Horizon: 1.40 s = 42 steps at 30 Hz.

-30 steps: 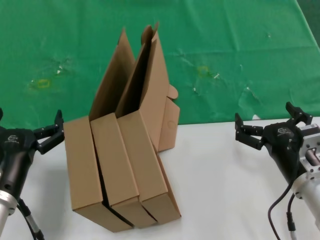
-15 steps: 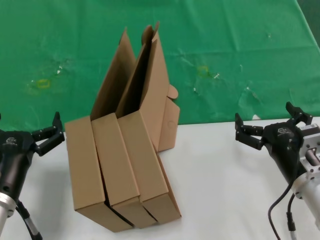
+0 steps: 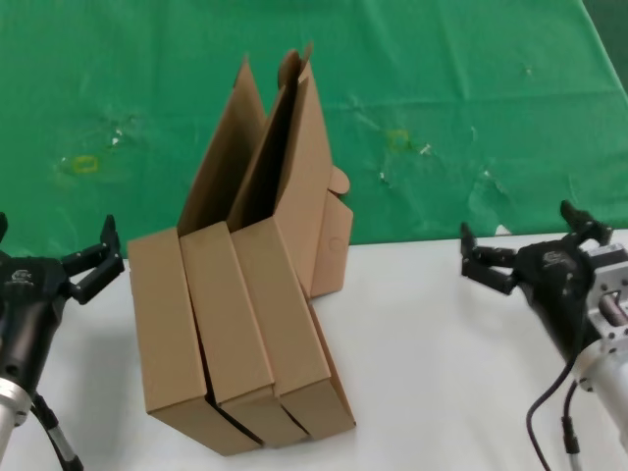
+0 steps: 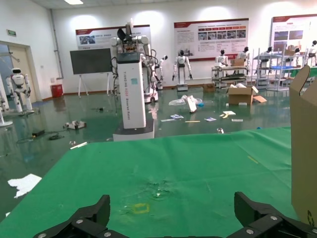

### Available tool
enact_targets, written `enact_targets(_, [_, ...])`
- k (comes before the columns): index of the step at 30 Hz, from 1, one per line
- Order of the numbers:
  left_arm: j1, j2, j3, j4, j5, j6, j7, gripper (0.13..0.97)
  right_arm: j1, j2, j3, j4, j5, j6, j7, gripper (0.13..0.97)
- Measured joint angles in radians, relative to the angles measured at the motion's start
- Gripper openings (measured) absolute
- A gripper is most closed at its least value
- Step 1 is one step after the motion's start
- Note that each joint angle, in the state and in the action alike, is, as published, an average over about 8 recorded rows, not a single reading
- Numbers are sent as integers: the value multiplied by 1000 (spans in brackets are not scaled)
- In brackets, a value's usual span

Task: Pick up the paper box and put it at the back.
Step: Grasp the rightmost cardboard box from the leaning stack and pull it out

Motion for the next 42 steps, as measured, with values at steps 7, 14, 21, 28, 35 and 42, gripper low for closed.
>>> enact_targets(7, [0,0,0,0,0,0,0,848,-30,-11,56,-3,71,-208,-164,966])
enact_targets(14, [0,0,0,0,0,0,0,713,-38,126,37,-52,278,-525,-332,966])
enact_targets(21, [0,0,0,0,0,0,0,547,29,270,-14,-164,427,-837,-382,966])
enact_targets(28, [0,0,0,0,0,0,0,468,103,329,-52,-255,438,-1089,-401,966])
enact_targets(35, [0,0,0,0,0,0,0,304,148,327,-121,-299,389,-1229,-435,966])
enact_targets(42, [0,0,0,0,0,0,0,217,201,274,-183,-345,322,-1246,-451,966])
